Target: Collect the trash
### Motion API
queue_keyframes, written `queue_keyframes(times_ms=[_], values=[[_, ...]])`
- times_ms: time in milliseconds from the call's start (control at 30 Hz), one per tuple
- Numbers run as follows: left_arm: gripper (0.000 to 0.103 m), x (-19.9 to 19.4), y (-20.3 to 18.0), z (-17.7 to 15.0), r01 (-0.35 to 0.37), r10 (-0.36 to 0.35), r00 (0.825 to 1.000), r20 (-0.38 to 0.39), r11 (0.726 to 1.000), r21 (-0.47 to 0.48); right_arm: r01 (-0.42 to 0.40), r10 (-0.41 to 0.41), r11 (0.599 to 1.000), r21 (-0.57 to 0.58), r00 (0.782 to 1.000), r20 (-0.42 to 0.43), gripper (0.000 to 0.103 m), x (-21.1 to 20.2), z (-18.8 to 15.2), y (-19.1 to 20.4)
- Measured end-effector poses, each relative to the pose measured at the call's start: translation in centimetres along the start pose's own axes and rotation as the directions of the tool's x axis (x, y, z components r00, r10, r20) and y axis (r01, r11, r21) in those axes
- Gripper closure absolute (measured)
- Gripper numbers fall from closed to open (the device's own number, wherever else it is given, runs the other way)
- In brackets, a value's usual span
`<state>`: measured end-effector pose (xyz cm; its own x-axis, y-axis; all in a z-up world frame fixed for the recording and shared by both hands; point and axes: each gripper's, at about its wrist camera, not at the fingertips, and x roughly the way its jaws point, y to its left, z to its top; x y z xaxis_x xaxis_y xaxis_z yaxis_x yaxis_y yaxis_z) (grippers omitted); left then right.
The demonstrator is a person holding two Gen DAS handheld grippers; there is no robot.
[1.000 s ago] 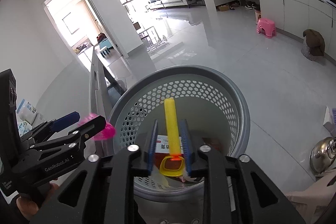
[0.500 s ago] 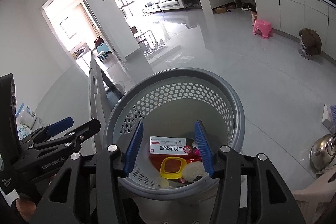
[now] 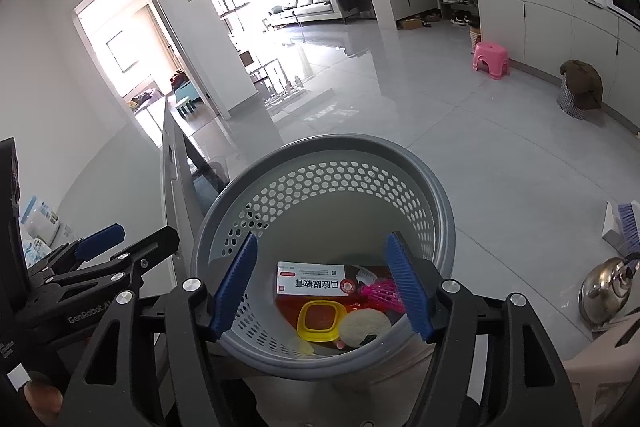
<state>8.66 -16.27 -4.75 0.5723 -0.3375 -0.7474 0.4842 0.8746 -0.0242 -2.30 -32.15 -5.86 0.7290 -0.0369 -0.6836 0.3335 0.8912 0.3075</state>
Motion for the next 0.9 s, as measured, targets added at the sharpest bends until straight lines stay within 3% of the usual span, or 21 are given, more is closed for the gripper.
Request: queue_keyframes(times_ms=[167, 900], values=[[0.009, -0.08, -0.03, 0.02, -0.005, 0.005, 1.0, 0.005, 1.0, -0.002, 0.006, -0.006, 1.0, 0.001, 1.0, 0.002, 0.033, 0.01, 0.07, -0.14], [0.006, -0.66, 0.58, 0.02, -0.034, 0.034, 0.999, 0.016, 0.999, -0.015, 0.016, -0.016, 1.0, -0.018, 1.0, 0.011, 0.03, -0.43, 0.09, 0.73]])
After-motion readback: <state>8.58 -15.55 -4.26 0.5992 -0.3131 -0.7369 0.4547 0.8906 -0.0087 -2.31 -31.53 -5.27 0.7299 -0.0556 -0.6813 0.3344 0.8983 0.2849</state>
